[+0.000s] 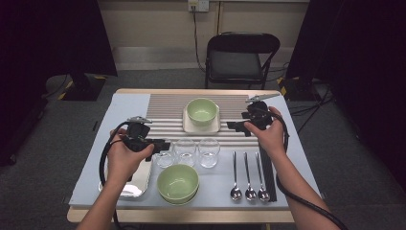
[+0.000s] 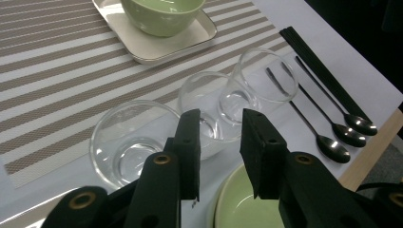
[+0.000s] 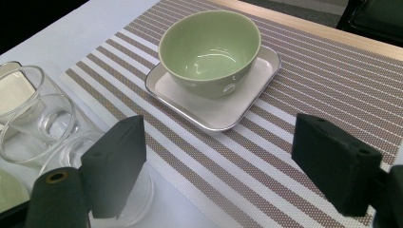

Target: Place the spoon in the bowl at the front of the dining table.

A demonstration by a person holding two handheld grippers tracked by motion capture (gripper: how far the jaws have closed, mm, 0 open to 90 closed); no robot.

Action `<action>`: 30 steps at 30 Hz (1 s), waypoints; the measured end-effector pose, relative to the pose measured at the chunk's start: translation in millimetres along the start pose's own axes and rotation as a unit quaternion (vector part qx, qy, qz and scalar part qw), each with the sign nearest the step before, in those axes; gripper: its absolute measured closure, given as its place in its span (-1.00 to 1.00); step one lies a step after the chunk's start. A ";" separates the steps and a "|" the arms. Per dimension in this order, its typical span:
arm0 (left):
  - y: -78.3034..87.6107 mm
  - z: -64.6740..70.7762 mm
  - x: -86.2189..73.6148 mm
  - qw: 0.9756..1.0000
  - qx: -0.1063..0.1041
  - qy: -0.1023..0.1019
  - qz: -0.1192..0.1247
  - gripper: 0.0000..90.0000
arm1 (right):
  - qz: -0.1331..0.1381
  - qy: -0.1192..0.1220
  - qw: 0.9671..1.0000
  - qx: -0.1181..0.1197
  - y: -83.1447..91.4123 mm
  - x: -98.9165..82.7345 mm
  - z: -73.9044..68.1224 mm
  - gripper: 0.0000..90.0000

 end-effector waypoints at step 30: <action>-35.2 36.6 15.8 0.999 -0.038 -0.009 -0.023 0.93 | -0.002 0.005 1.000 0.001 4.0 -6.3 2.6 -0.59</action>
Point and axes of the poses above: each handheld gripper's, and its own axes: y roughly backward along the jaws, x roughly out of its top, z roughly to its right, the point moved 7 cm from there along -y, roughly forward along the jaws, and after that the axes turned 14 degrees about -x, right-handed, at the moved point
